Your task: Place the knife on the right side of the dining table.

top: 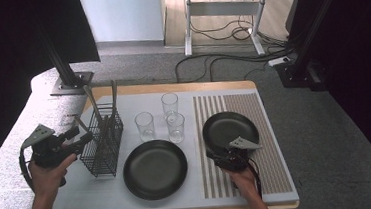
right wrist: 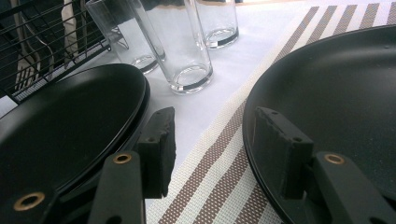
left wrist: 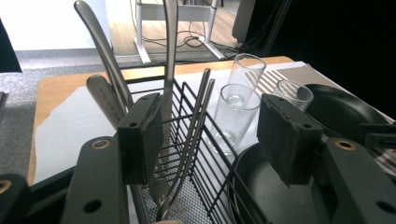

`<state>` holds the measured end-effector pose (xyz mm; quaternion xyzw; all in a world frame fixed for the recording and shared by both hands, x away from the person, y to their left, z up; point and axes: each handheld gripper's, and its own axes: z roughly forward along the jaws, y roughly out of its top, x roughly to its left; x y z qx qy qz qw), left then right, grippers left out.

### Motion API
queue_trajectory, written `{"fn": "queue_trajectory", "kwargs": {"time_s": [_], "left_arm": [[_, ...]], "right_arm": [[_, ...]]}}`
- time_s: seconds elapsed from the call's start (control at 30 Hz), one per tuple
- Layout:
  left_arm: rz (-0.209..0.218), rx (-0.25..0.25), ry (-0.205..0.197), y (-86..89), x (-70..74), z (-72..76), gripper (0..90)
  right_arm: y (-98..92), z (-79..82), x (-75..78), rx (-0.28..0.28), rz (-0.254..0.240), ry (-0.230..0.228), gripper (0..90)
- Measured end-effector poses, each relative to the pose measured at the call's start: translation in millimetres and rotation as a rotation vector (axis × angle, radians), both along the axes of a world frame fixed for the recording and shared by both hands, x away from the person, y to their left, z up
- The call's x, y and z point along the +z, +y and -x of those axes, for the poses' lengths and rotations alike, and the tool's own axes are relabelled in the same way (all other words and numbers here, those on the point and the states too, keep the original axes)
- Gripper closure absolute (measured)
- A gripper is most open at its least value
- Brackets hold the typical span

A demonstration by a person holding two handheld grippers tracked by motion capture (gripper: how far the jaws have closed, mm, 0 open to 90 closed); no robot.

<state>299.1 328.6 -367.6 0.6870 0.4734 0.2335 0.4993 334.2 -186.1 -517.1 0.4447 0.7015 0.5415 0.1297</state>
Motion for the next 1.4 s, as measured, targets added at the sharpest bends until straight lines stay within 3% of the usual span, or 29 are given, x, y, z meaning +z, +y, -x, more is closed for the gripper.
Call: {"fn": "queue_trajectory", "kwargs": {"time_s": [0.8,1.4], "left_arm": [[-0.01,0.051,0.032,17.9,-14.0,-20.3,42.6],[-0.016,0.026,0.017,4.1,-5.2,-36.1,43.1]], "right_arm": [[0.5,-0.4,-1.3,-0.002,0.004,0.002,48.7],[-1.8,1.0,-0.7,-0.01,0.001,-0.001,48.7]]}}
